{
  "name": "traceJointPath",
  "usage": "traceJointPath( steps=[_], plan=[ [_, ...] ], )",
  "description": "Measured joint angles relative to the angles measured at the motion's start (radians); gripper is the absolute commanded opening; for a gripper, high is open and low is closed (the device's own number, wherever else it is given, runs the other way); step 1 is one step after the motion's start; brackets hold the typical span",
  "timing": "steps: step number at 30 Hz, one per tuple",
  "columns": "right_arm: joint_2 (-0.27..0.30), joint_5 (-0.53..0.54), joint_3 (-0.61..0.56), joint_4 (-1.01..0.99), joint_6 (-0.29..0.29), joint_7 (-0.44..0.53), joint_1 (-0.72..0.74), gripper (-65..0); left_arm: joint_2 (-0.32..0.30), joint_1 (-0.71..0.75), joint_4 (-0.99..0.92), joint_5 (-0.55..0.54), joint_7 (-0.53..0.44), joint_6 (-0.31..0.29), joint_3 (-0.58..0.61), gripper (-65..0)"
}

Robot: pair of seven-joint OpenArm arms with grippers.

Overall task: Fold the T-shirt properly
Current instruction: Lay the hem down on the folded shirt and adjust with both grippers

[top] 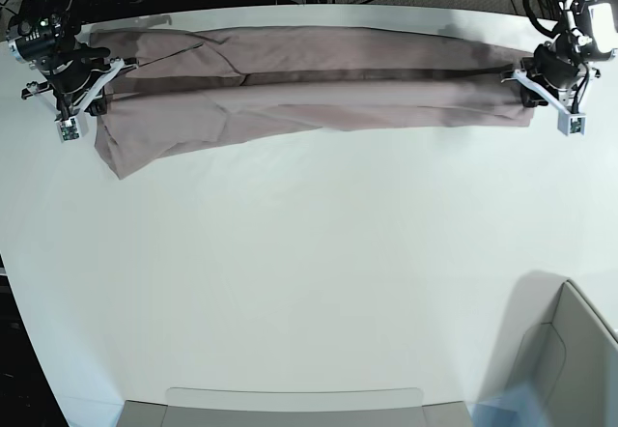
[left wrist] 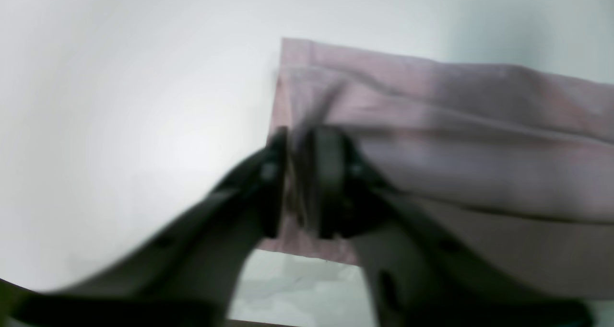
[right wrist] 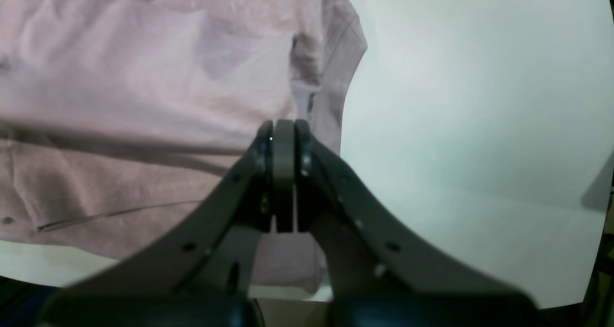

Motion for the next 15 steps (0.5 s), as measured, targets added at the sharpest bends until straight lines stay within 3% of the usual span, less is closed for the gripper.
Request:
traceJointPath(
  steps=[12,15],
  plan=[
    [0.0,-0.011,-0.002,-0.003,0.0,0.0,0.0,-65.0,-0.002,0.024,0.002,-0.002,-0.005,0.004,0.0,-44.8],
    [0.003,-0.014,-0.03,-0.01,0.0,0.0,0.0,-60.0,-0.008,0.017,-0.001,0.0,0.0,0.008,0.03,-43.8]
  ],
)
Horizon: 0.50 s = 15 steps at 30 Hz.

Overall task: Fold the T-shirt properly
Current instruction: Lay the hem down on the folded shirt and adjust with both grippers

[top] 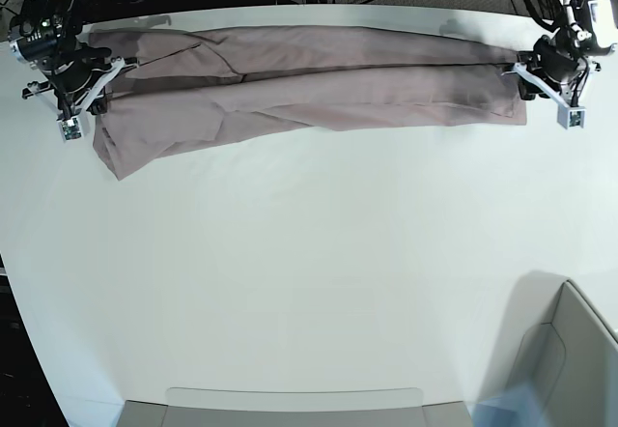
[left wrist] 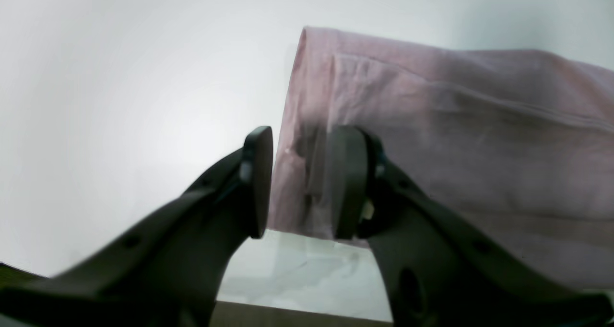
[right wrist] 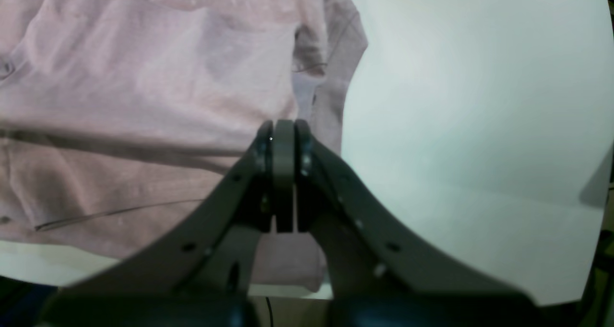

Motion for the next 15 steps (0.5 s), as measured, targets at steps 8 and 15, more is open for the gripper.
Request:
traceJointPath(
  steps=[8,15],
  plan=[
    [0.002,0.003,-0.055,-0.003,0.0,0.0,0.0,-50.9,-0.056,-0.063,-0.133,-0.004,0.002,-0.003,0.08,-43.4],
    [0.025,0.0,-0.06,-0.011,0.0,0.0,0.002,-50.8,-0.061,-0.112,-0.27,-0.031,-0.04,-0.015,0.101,-43.5]
  ],
)
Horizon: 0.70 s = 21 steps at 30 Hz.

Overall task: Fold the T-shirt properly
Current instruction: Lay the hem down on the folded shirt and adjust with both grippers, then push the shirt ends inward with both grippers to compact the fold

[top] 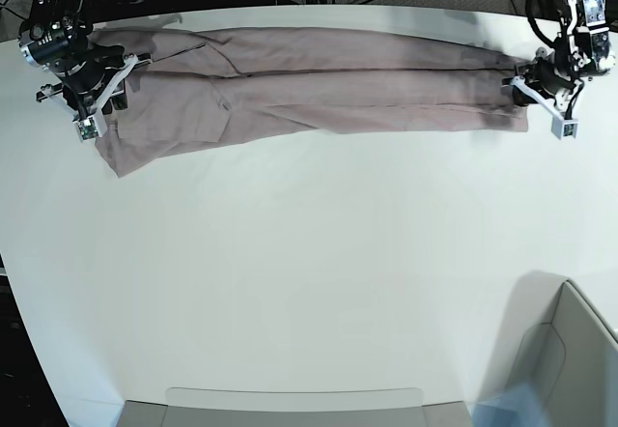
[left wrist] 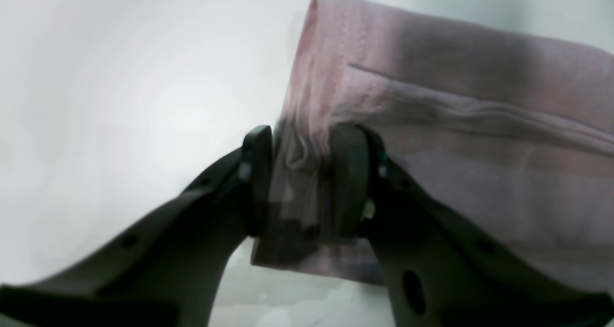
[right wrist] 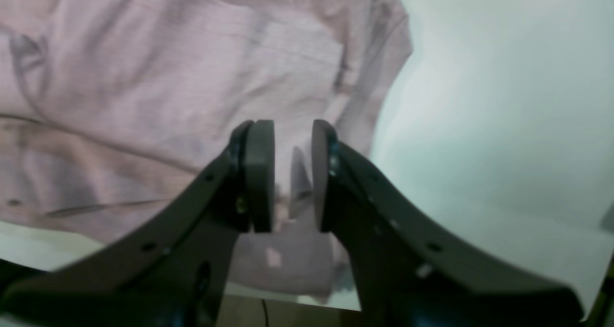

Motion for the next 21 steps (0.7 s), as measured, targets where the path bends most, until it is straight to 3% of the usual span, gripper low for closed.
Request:
traceJointPath(
  steps=[6,10,13,16,18,21],
  plan=[
    [0.021,-0.001,-0.001,-0.05,0.0,0.069,0.003,-50.8,-0.016,-0.003,-0.051,-0.001,-0.037,0.002,0.114,-43.3],
    [0.042,-0.003,-0.002,-0.101,0.0,0.078,0.003,-50.8,-0.031,-0.015,-0.059,-0.008,-0.062,-0.083,0.186,-44.5],
    [0.042,-0.003,-0.002,-0.109,0.0,0.079,0.003,-50.8,-0.042,-0.019,-0.061,-0.095,-0.071,-0.163,0.228,-52.4],
    [0.038,0.0,-0.002,-0.109,0.0,0.08,0.003,-50.8,-0.046,-0.028,-0.061,-0.136,-0.04,-0.178,0.235,-65.0],
    [0.041,0.0,-0.002,-0.109,0.0,0.092,0.004,-50.8,-0.045,-0.026,-0.061,-0.137,-0.032,-0.186,0.217,-65.0],
    [0.04,0.0,-0.002,-0.109,0.0,0.102,0.003,-50.8,-0.039,-0.022,-0.071,-0.142,0.032,-0.262,0.126,-65.0]
  ],
)
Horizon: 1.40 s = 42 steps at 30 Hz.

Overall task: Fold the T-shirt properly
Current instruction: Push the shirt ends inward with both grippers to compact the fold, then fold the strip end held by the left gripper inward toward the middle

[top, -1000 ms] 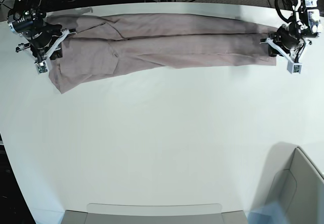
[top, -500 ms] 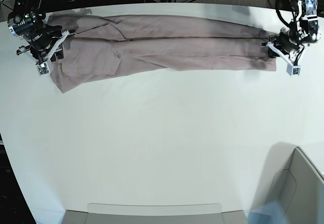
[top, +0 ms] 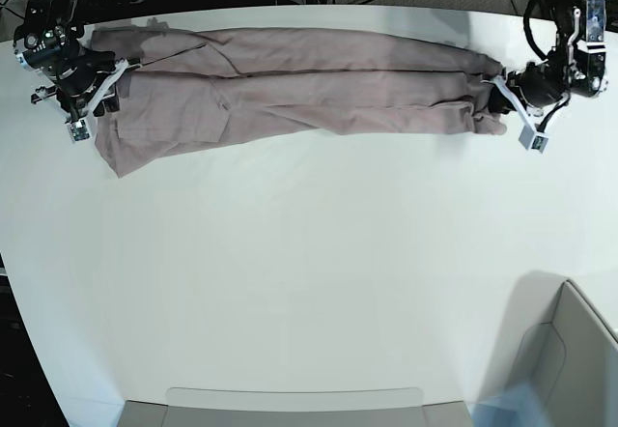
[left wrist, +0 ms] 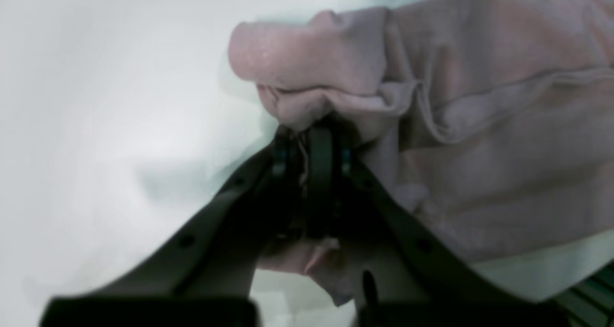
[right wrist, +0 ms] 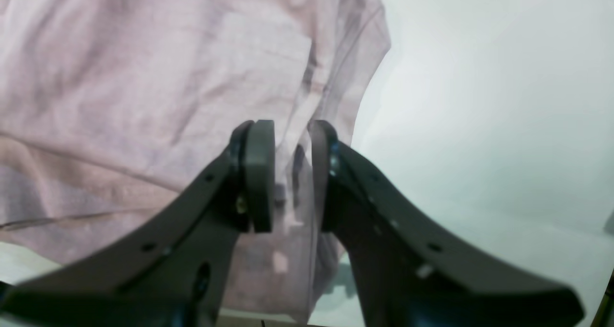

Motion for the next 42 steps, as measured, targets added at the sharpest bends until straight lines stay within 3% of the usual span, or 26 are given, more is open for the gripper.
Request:
traceJointPath(
  steps=[4,8,12,17,26,32,35,42],
  plan=[
    [-0.011,0.0,0.005,0.0,0.0,0.007,0.027,-50.7,0.027,0.016,-0.047,-0.031,0.028,-0.055,-0.177,-65.0],
    [-0.023,-0.001,0.006,0.0,0.0,-0.001,0.031,-50.7,0.01,0.018,-0.121,-0.003,0.06,-0.037,-0.346,-65.0],
    [-0.039,0.006,0.006,0.001,0.0,0.001,0.035,-50.7,0.013,-0.013,-0.117,0.035,0.068,-0.02,-0.373,-65.0],
    [-0.047,0.1,0.007,0.002,0.0,-0.001,0.033,-50.7,0.027,-0.033,-0.042,0.039,0.094,-0.023,-0.371,-65.0],
    [-0.045,0.124,0.01,0.002,0.0,-0.005,0.023,-50.7,0.061,-0.019,0.259,-0.034,0.303,-0.024,-0.587,-65.0],
    [-0.047,0.124,0.004,0.002,0.0,-0.006,0.024,-50.7,0.129,0.017,0.415,-0.209,0.374,-0.026,-0.585,-65.0],
    [-0.047,0.124,0.004,0.002,0.0,-0.005,0.027,-50.7,0.158,0.035,0.46,-0.259,0.382,-0.019,-0.513,-65.0],
    [-0.047,0.123,0.004,0.002,0.0,-0.005,0.027,-50.7,0.263,0.056,0.534,-0.277,0.373,-0.019,-0.382,-65.0]
  ],
)
